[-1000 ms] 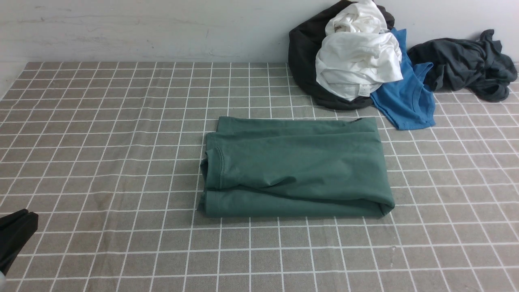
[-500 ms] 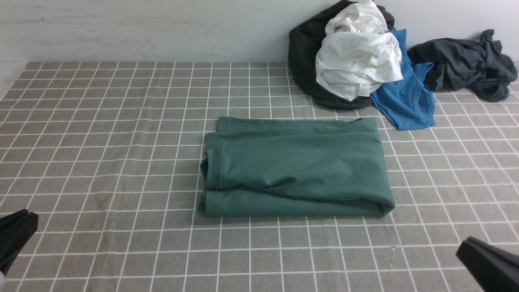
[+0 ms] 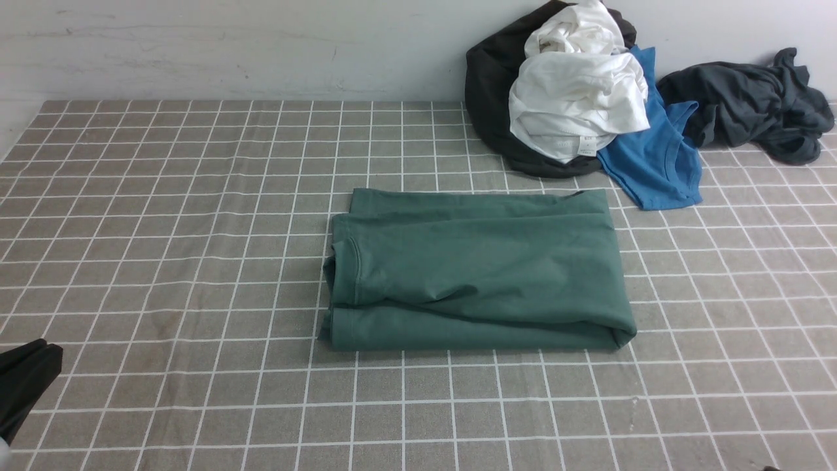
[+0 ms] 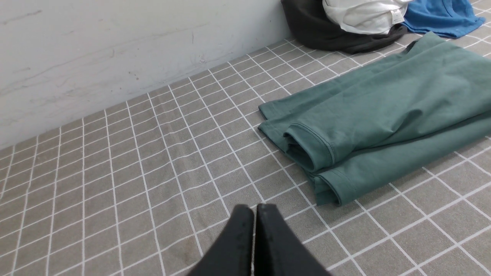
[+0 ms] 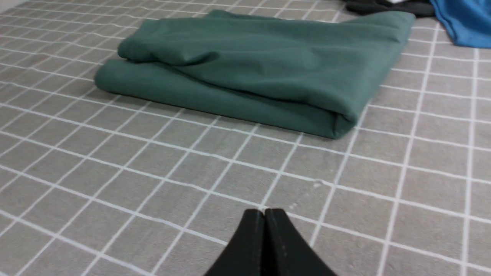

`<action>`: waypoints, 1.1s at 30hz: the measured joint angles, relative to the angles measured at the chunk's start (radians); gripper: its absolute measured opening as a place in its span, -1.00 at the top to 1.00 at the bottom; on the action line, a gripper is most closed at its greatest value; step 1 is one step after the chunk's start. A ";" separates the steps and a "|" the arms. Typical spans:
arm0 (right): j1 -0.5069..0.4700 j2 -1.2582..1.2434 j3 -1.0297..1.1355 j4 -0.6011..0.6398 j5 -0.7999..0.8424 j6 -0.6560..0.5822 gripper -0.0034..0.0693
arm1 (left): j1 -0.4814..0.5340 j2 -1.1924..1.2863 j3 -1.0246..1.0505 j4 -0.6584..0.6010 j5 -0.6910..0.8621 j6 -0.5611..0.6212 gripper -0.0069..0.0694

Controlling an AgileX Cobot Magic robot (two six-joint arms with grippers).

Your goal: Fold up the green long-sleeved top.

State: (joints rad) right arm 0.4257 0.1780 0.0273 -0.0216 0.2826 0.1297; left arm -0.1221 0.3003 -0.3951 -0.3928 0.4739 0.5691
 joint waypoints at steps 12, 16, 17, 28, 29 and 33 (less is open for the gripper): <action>-0.424 -0.188 -0.001 0.003 0.060 0.002 0.94 | 0.000 0.000 0.000 0.000 0.021 0.000 0.84; -0.440 -0.188 -0.001 0.003 0.061 0.002 0.94 | 0.000 0.000 0.000 0.000 0.021 0.000 0.84; -0.440 -0.188 -0.001 0.003 0.062 0.002 0.94 | 0.000 0.000 0.000 0.000 0.021 0.000 0.84; -0.440 -0.188 -0.002 0.003 0.065 0.002 0.94 | 0.000 0.000 0.000 0.000 0.021 0.000 0.84; -0.440 -0.188 -0.002 0.003 0.065 0.002 0.94 | 0.000 0.000 0.000 0.000 0.021 0.000 0.84; -0.440 -0.188 -0.002 0.003 0.065 0.002 0.94 | 0.000 0.000 0.000 0.000 0.021 0.000 0.84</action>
State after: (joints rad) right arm -0.0145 -0.0099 0.0256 -0.0182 0.3479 0.1319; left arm -0.1221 0.3003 -0.3951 -0.3928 0.4947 0.5691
